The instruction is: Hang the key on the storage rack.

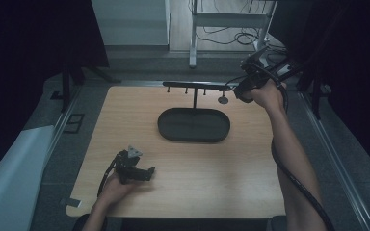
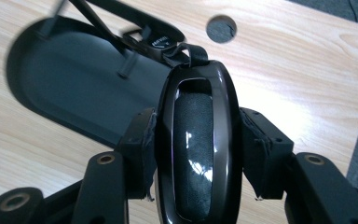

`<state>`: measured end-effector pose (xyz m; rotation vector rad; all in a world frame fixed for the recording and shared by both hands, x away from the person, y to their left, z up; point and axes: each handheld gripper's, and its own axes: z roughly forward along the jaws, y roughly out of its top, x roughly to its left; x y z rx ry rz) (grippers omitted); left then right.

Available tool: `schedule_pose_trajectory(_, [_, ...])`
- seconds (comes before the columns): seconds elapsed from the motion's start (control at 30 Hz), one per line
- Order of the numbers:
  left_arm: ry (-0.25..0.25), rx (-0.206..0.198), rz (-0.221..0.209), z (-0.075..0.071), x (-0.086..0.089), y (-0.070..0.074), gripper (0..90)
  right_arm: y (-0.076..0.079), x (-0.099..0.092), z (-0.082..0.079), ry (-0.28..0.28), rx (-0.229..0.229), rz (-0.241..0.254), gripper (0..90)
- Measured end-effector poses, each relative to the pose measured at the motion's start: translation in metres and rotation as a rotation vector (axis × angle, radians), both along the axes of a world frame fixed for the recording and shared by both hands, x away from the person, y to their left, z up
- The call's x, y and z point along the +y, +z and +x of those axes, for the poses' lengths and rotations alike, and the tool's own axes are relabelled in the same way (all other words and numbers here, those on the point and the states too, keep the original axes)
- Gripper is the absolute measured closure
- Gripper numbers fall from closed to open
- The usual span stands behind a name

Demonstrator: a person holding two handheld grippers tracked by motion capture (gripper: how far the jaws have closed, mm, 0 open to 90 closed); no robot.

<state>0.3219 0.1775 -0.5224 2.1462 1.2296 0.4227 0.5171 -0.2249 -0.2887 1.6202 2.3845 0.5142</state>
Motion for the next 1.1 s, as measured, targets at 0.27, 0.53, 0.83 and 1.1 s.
schedule_pose_trajectory(0.27, [0.003, -0.002, -0.003, 0.000, 0.000, 0.000, 0.0, -0.026, -0.011, 0.000, 0.004, 0.035, 0.020, 49.3])
schedule_pose_trajectory(0.53, [0.003, -0.002, -0.003, 0.000, 0.000, 0.000, 0.0, -0.046, 0.004, -0.002, 0.037, 0.040, -0.009, 49.3])
schedule_pose_trajectory(0.83, [0.004, -0.005, -0.003, 0.000, -0.001, 0.000, 0.0, -0.069, 0.014, -0.004, 0.064, 0.031, -0.010, 49.4])
schedule_pose_trajectory(1.1, [0.006, -0.004, -0.005, 0.000, -0.001, 0.000, 0.0, -0.088, 0.014, -0.005, 0.065, 0.039, 0.003, 50.2])
